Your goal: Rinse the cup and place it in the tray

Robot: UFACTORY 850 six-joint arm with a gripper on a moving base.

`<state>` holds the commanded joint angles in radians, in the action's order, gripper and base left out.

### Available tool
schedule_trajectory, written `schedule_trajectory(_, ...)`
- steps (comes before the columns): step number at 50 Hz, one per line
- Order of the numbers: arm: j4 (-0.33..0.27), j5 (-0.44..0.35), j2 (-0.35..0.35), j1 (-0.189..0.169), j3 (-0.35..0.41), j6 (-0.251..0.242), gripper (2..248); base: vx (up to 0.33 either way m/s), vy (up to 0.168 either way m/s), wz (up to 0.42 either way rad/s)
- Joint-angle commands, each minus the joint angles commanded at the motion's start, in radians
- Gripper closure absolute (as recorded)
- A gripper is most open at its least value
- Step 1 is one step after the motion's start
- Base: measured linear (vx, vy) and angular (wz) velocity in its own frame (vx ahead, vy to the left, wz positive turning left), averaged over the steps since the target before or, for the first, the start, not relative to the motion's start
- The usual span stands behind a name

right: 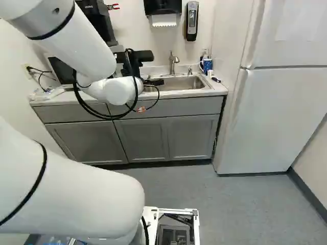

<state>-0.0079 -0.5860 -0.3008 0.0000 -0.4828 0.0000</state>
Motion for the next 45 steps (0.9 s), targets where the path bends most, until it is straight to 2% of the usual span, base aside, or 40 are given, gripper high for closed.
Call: schedule_trajectory(45,0.0,0.0,0.045,0.0,-0.136,0.0,3,0.0,0.0,0.0)
